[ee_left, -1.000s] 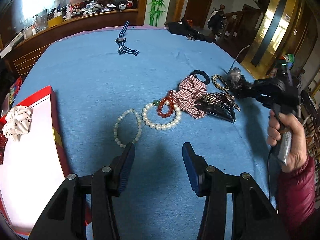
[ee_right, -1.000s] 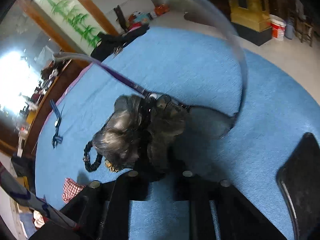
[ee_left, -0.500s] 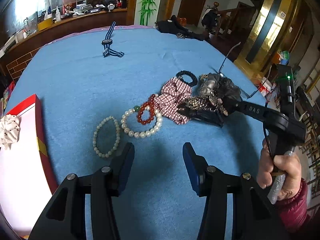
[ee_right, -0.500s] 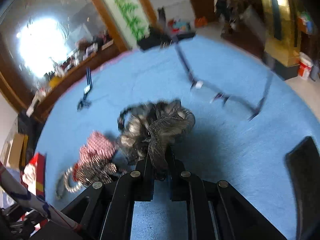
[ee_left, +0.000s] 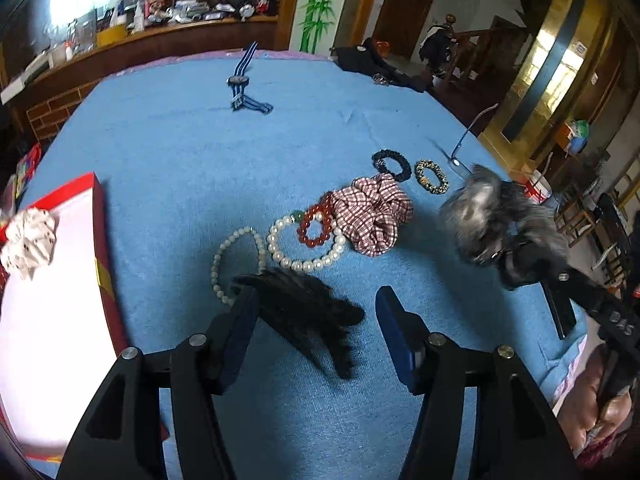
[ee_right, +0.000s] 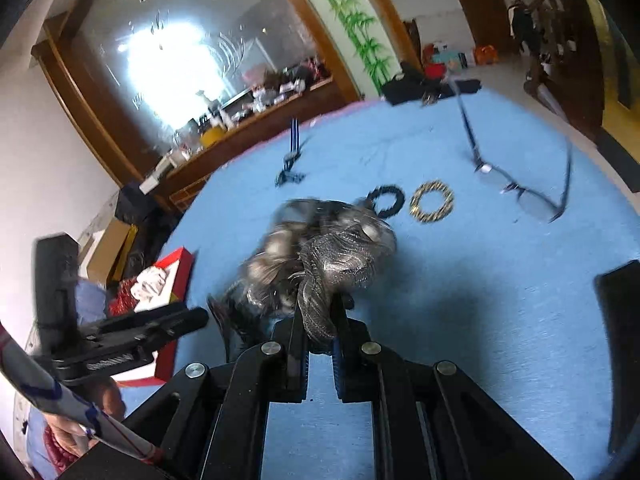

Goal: Organize jewelry
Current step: 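Grasp the black claw clip with the left gripper while the right holds the grey scrunchie, then carry the black claw clip and grey scrunchie over the tray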

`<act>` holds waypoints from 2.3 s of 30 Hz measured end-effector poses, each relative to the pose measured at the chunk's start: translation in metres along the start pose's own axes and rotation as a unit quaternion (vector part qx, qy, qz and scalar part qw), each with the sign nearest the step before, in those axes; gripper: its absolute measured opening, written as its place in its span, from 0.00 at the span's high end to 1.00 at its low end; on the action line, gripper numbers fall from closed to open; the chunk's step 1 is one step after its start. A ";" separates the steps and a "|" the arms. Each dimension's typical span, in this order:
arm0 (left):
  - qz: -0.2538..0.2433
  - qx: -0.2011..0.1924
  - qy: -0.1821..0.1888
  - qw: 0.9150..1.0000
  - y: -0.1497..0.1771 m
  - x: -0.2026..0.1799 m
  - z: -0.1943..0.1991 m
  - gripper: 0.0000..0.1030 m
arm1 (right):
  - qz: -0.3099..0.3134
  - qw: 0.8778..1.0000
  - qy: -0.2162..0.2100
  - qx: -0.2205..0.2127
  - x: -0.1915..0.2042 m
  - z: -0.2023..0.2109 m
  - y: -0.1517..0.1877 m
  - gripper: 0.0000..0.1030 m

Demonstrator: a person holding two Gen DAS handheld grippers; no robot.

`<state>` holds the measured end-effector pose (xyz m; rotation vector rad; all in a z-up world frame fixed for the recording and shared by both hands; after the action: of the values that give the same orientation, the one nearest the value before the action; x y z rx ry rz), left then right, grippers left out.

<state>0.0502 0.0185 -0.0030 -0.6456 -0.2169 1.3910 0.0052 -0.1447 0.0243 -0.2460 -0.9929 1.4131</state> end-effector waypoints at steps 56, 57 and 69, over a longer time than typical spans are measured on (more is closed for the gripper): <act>0.030 -0.038 -0.032 0.998 0.024 0.032 0.019 0.69 | 0.042 0.999 -0.011 0.007 0.035 0.001 0.023 0.90; 0.031 -0.039 -0.032 0.998 0.024 0.034 0.020 0.69 | 0.043 0.999 -0.011 0.008 0.036 0.000 0.024 0.90; 0.060 -0.056 -0.036 0.996 0.028 0.065 0.038 0.69 | 0.077 0.996 -0.022 0.028 0.072 -0.015 0.027 0.90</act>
<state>0.0196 0.0927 -0.0024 -0.7116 -0.3208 1.5264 -0.0140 -0.0687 0.0272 -0.2566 -0.9854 1.5896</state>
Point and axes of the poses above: each gripper's, at about its wrist camera, not at the fingertips, and z roughly against the way its jaws point, x to its left, y to its underside, the point moved 8 cm from there along -z, roughly the way its jaws point, and after that the axes turned 2 degrees about z, right-handed, at the moved point
